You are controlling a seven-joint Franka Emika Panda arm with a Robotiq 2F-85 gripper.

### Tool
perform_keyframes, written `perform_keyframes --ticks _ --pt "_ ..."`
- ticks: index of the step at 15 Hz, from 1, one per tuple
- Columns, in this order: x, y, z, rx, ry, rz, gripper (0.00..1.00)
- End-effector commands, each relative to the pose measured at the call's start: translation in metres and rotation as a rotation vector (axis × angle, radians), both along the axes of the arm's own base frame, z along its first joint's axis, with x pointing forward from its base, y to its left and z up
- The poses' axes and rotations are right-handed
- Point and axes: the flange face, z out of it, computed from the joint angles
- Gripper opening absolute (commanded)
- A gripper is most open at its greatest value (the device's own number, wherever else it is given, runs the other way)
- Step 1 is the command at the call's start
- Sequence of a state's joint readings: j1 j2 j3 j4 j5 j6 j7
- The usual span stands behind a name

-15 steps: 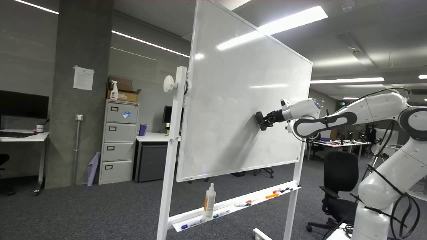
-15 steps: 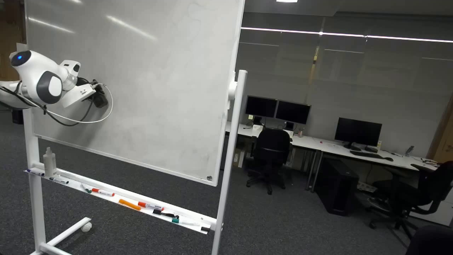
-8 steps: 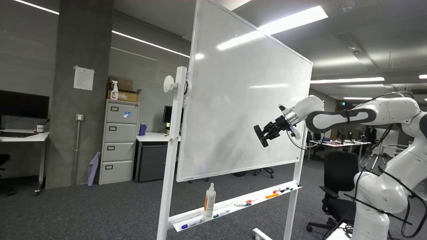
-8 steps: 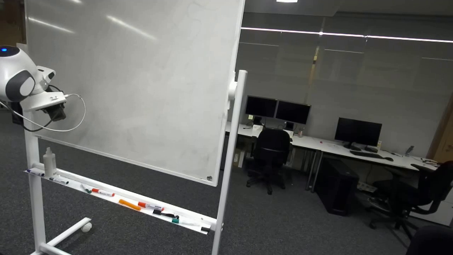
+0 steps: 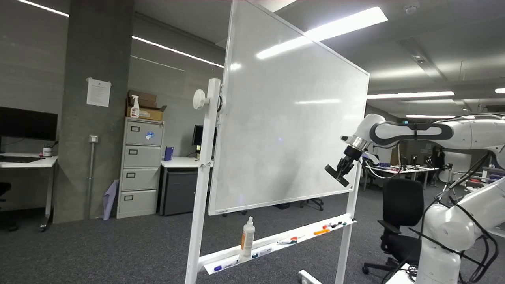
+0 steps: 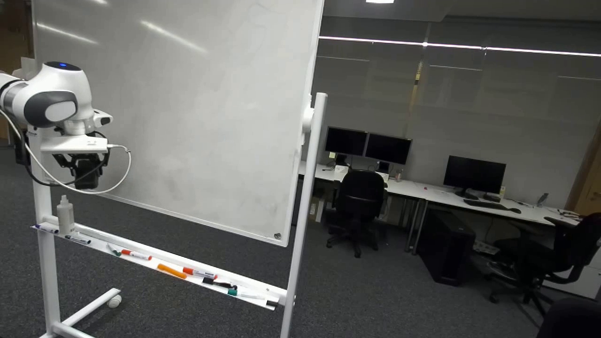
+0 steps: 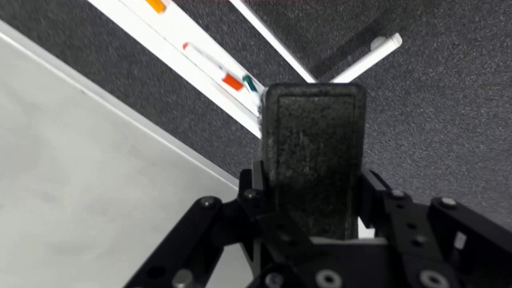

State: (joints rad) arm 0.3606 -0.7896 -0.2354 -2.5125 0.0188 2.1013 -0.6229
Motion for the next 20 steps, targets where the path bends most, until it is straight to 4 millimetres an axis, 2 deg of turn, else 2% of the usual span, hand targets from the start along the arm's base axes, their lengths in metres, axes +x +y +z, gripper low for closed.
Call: perform_keyframes --ticks 1,4,5,6,12,13,15,17,20 --pt "0.007 -0.068 -0.014 -0.031 0.098 -0.161 0.31" --pt "0.019 -0.135 -0.042 -0.008 0.161 -0.303 0.31" --pt "0.006 -0.102 -0.032 0.003 0.129 -0.253 0.31" --pt "0.007 -0.114 -0.04 0.005 0.146 -0.27 0.56" --pt "0.008 -0.1 -0.037 -0.013 0.141 -0.246 0.56" --pt "0.011 -0.099 -0.037 -0.029 0.134 -0.295 0.31" --pt "0.021 -0.107 -0.043 -0.04 0.124 -0.43 0.31" --pt "0.029 -0.126 -0.057 -0.052 0.113 -0.534 0.31" --pt "0.036 -0.168 -0.083 -0.077 0.104 -0.691 0.31"
